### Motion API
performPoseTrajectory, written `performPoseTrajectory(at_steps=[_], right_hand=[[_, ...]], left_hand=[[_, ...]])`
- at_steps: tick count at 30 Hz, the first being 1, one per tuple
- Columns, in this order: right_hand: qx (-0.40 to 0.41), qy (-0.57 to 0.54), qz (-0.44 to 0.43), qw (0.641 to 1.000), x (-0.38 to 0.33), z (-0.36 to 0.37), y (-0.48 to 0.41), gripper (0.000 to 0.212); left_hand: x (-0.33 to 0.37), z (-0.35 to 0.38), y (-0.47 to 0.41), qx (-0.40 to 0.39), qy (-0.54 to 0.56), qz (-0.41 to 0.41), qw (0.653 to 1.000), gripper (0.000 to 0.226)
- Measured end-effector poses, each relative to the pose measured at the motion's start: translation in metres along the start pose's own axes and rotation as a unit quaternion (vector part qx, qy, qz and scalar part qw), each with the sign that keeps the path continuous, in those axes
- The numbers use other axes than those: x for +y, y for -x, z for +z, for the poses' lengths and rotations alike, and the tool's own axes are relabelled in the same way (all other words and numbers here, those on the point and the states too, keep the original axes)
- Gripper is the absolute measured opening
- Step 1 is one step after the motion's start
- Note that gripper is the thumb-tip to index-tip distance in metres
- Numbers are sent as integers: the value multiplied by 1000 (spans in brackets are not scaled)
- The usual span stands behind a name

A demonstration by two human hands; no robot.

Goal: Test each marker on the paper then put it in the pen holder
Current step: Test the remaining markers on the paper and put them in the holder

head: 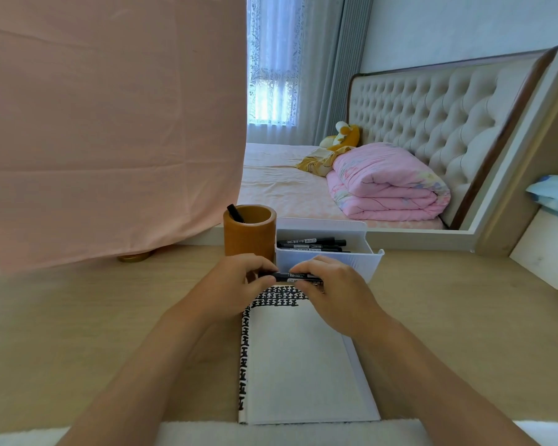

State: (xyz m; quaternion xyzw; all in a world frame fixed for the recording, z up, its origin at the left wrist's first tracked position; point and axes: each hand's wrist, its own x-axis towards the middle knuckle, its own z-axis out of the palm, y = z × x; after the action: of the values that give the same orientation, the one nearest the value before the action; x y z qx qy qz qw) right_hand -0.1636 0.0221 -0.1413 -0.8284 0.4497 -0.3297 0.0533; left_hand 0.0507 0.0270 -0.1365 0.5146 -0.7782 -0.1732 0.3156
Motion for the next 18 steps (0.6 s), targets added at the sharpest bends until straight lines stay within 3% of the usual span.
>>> performPoseTrajectory(at_steps=[7, 18], right_hand=[[-11, 11, -26, 1000, 1, 0, 1, 23], [-56, 20, 5, 998, -4, -2, 2, 25]], left_hand=[[1, -6, -3, -30, 7, -32, 999, 14], [14, -2, -1, -3, -2, 26, 1000, 15]])
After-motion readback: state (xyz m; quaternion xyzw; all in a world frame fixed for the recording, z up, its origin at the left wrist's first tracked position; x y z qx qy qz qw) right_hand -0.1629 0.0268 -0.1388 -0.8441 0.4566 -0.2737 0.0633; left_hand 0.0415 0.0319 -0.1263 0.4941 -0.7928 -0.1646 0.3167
